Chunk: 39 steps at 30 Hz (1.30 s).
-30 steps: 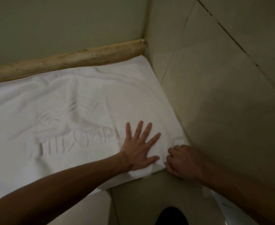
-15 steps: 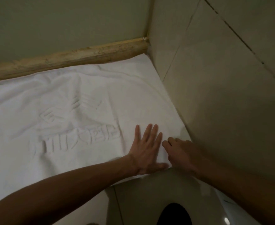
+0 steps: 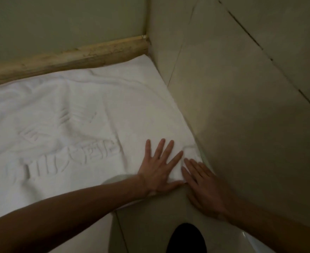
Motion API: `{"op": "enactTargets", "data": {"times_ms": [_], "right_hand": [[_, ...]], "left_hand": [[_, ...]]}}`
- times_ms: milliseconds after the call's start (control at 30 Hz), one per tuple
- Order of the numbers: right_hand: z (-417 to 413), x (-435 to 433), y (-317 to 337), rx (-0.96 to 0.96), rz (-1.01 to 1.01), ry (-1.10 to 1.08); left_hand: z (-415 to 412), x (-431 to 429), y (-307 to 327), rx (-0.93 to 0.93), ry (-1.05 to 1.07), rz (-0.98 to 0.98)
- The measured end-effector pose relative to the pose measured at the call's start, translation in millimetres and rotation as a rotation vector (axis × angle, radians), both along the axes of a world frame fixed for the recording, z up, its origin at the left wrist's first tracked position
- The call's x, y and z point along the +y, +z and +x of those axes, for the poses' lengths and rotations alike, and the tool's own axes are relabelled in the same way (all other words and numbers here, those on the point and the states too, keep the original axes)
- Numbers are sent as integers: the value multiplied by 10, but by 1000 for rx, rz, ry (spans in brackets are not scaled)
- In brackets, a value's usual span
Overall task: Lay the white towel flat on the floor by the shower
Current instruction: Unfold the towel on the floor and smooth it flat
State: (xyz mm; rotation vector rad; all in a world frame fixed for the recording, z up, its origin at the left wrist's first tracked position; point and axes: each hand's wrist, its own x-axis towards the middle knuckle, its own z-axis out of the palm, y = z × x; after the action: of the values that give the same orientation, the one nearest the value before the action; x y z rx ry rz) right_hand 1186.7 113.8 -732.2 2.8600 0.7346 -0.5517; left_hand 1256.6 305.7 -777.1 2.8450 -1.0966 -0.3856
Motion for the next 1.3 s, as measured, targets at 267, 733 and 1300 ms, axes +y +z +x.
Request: {"op": "enactTargets", "data": {"times_ms": [267, 733, 1300], "right_hand": [[-30, -70, 65, 56, 1, -18], [228, 232, 245, -166, 36, -45], [1722, 2410, 483, -47, 109, 252]], "left_hand": [[40, 19, 15, -23, -24, 34], [45, 205, 184, 11, 54, -60], [777, 2748, 532, -3, 813, -14]]}}
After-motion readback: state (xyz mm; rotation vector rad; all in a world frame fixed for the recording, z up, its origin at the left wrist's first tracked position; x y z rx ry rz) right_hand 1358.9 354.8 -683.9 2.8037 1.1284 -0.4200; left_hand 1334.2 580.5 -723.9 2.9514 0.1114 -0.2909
